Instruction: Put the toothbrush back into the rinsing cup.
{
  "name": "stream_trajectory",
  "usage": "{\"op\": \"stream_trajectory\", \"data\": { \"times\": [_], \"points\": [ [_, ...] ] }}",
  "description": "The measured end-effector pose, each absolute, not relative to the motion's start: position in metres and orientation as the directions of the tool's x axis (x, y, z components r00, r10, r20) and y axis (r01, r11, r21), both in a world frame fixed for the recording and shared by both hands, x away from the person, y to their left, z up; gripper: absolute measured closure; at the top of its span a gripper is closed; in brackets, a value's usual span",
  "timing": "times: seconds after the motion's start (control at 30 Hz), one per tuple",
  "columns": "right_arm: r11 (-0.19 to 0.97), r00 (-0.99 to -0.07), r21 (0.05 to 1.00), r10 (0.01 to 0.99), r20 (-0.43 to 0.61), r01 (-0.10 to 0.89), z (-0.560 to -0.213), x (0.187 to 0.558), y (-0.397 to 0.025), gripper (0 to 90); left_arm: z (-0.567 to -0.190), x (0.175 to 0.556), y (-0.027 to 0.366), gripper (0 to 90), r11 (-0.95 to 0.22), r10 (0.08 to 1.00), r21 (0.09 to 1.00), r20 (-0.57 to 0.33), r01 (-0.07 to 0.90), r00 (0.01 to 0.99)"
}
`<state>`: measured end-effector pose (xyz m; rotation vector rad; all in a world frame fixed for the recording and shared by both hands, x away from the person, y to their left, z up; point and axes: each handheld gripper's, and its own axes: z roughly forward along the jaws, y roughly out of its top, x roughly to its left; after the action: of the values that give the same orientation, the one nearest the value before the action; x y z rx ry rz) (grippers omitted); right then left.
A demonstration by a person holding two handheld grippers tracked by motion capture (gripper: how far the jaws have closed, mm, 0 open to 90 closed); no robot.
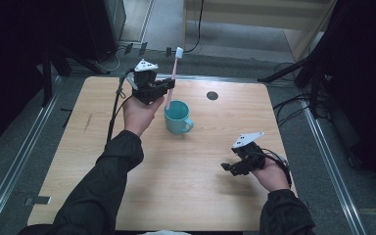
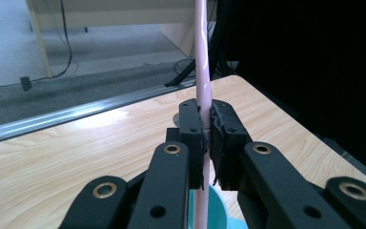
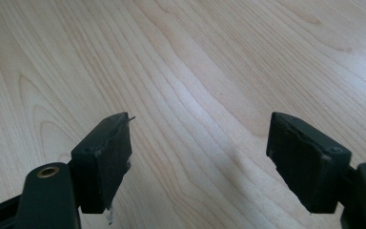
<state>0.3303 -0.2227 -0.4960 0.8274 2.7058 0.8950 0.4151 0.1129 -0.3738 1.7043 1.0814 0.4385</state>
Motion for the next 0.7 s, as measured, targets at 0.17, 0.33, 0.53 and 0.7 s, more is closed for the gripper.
{"op": "stream_trajectory", "data": {
  "times": [0.17,0.33,0.53,0.7],
  "points": [
    [0.673,-0.835,0.590,0.550,0.003,0.445,-0.495,0.326,-0.221,23.1,-0.388,0.424,0.103,84.2,-0.087,0.824,0.880,-0.200,0.467,0.531],
    [0.673,-0.832,0.591,0.554,-0.005,0.445,-0.495,0.324,-0.224,23.1,-0.407,0.427,0.097,84.1,-0.091,0.821,0.866,-0.215,0.492,0.530],
    [0.672,-0.825,0.587,0.565,-0.012,0.452,-0.494,0.323,-0.229,23.1,-0.426,0.430,0.088,84.1,-0.124,0.813,0.851,-0.208,0.510,0.544],
    [0.671,-0.822,0.585,0.570,-0.011,0.457,-0.494,0.322,-0.231,23.0,-0.439,0.431,0.084,84.1,-0.153,0.826,0.827,-0.194,0.541,0.530]
  ]
}}
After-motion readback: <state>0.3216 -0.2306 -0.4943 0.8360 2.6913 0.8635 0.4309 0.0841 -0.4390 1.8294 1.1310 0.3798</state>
